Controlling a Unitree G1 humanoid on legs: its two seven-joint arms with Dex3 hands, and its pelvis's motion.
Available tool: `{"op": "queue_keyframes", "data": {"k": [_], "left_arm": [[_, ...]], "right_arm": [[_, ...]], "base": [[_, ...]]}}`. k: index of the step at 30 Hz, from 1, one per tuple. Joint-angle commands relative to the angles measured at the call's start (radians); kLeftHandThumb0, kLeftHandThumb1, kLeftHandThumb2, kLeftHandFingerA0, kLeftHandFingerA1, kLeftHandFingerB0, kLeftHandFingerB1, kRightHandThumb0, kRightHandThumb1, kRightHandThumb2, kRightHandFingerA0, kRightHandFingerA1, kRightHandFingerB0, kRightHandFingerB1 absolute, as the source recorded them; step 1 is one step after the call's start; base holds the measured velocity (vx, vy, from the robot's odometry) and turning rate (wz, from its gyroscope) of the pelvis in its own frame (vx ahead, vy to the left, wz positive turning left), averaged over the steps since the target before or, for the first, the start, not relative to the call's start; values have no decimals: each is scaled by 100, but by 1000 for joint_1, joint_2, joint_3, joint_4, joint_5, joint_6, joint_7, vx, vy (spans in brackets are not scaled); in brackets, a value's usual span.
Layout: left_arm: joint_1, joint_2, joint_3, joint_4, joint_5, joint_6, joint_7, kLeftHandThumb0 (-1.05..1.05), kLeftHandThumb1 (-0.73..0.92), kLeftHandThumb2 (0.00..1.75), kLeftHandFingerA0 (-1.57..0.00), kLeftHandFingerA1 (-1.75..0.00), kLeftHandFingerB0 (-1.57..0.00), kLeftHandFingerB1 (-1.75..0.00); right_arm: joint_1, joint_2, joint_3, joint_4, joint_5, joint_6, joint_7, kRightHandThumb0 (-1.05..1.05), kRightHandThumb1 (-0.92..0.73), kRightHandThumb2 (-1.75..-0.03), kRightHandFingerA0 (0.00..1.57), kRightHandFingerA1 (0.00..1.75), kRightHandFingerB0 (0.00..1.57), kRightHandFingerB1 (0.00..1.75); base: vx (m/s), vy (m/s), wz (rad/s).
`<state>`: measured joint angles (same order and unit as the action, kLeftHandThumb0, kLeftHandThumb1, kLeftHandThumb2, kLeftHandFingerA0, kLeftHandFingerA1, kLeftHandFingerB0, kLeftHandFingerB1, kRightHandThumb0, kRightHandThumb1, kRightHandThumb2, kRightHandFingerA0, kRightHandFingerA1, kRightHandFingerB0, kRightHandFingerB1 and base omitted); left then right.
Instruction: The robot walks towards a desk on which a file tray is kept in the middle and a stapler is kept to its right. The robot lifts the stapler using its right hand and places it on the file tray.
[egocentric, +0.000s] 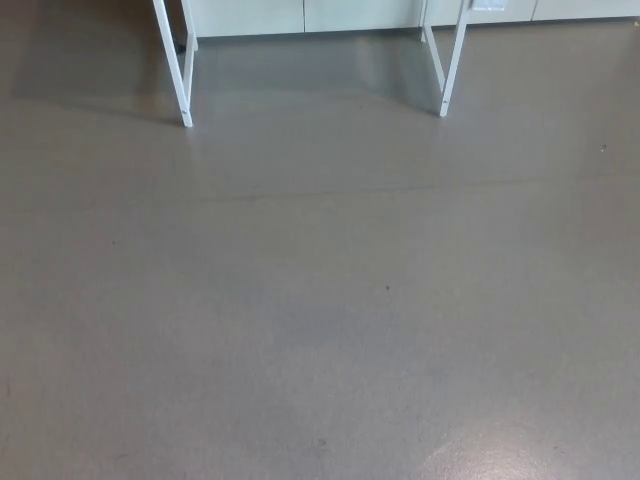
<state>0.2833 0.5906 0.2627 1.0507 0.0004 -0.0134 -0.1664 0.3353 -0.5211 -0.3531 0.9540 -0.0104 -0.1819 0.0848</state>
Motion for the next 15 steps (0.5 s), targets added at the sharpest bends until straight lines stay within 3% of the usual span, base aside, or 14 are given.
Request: {"op": "queue_keyframes", "data": {"k": [1, 2, 3, 4, 7, 8, 9, 10, 11, 12, 14, 15], "left_arm": [[-6, 21, 29, 26, -38, -93, -58, -53, 65, 59, -49, -43, -28, -33], [-5, 21, 31, 33, -40, -103, -64, -56, 56, 77, -38, -48, -22, -41], [-5, 22, 32, 39, -40, -110, -68, -56, 56, 77, -38, -48, -22, -41], [-16, 20, 37, 56, -42, -112, -61, -49, 63, 58, -45, -41, -27, -31], [-30, 21, 38, 87, -39, -127, -61, -51, 62, 58, -46, -42, -29, -32], [-33, 22, 37, 91, -38, -127, -62, -50, 63, 58, -44, -41, -28, -32], [-32, 21, 43, 92, -46, -131, -71, -50, 63, 58, -43, -41, -28, -32], [-29, 22, 38, 90, -39, -136, -67, -50, 64, 59, -45, -41, -29, -32], [-20, 24, 36, 81, -36, -146, -72, -50, 64, 59, -47, -43, -29, -32], [-10, 24, 36, 74, -36, -150, -75, -49, 65, 59, -47, -42, -29, -32], [-12, 25, 32, 86, -31, -151, -70, -49, 65, 59, -45, -41, -30, -32], [-20, 26, 29, 102, -28, -153, -70, -50, 64, 59, -44, -41, -30, -32]], "right_arm": [[-10, -24, 8, 30, 22, -93, 61, -66, -53, -84, 18, 45, 5, 30], [-15, -26, 9, 38, 24, -96, 72, -62, -67, -62, 23, 33, 7, 21], [-18, -28, 10, 46, 26, -99, 78, -62, -67, -62, 23, 33, 7, 21], [-17, -30, 9, 44, 30, -94, 88, -63, -66, -62, 22, 32, 7, 21], [-10, -32, 14, 18, 28, -68, 86, -62, -66, -61, 26, 33, 8, 21], [-3, -26, 9, 8, 37, -73, 90, -61, -67, -62, 25, 35, 8, 21], [5, -27, 12, 3, 36, -86, 97, -70, -53, -86, 19, 48, 2, 25], [12, -37, 28, -3, 15, -86, 92, -67, -69, -60, 28, 37, 3, 25], [12, -36, 28, -5, 18, -78, 94, -65, -68, -60, 28, 38, 3, 26], [15, -37, 30, -7, 19, -67, 96, -74, -55, -89, 21, 49, 1, 24], [18, -48, 46, -14, 11, -32, 105, -73, -56, -89, 22, 49, 0, 23], [14, -46, 41, -6, 22, -37, 109, -65, -68, -60, 29, 38, 1, 27]], "base": [[0, 0, 0], [0, 0, 0], [0, 0, 0], [0, 0, 0], [0, 0, 0], [0, 0, 0], [0, 0, 0], [0, 0, 0], [0, 0, 0], [0, 0, 0], [0, 0, 0], [0, 0, 0]]}}
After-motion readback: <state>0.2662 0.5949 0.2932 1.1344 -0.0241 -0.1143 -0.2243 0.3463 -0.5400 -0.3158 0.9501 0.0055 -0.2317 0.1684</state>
